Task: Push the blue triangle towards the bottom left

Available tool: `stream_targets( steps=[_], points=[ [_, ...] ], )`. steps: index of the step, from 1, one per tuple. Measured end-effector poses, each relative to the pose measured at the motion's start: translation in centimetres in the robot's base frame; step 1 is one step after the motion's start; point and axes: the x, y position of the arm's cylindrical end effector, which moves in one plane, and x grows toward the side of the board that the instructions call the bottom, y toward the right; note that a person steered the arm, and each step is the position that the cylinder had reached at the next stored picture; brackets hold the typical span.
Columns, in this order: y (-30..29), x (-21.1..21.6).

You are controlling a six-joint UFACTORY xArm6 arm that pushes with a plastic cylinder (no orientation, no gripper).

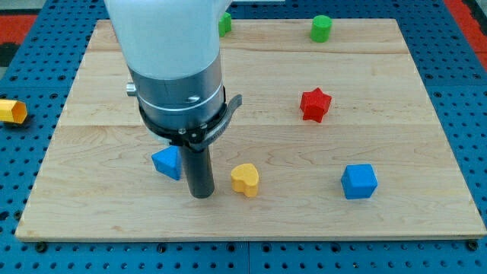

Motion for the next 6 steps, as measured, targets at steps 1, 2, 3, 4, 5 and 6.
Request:
stream_targets(
  steps=[1, 2, 3, 4, 5, 6],
  points=[
    [0.0, -0.8],
    [-0.2, -1.2],
    [-0.9, -2.0],
    [-1.6, -3.2],
    [1.3, -4.2],
    [-1.1, -4.8]
  ],
)
